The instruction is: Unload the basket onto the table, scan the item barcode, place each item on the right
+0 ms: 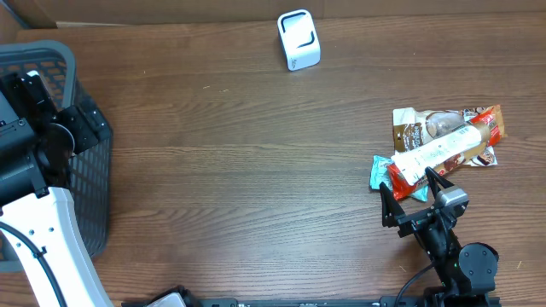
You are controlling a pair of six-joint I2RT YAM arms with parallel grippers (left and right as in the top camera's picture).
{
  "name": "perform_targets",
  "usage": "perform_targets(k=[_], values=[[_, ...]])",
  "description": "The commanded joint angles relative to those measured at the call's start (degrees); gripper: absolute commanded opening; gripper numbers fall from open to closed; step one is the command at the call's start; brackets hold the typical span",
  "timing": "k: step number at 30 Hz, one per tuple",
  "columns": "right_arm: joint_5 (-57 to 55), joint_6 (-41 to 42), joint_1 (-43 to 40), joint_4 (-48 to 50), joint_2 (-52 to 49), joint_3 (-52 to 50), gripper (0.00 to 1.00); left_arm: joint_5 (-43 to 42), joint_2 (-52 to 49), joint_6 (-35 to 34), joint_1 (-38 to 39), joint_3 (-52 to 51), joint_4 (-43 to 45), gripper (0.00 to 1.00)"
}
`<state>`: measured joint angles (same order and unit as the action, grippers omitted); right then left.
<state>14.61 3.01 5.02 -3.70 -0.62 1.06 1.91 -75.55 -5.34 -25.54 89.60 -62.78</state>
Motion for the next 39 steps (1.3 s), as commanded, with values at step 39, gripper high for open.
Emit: perform_targets(k=[39], values=[[-0.5, 0.0, 0.4, 0.3, 0.5, -0.6, 1.0, -0.3, 6.8, 1.5, 6.2, -5.5, 0.0, 1.0]])
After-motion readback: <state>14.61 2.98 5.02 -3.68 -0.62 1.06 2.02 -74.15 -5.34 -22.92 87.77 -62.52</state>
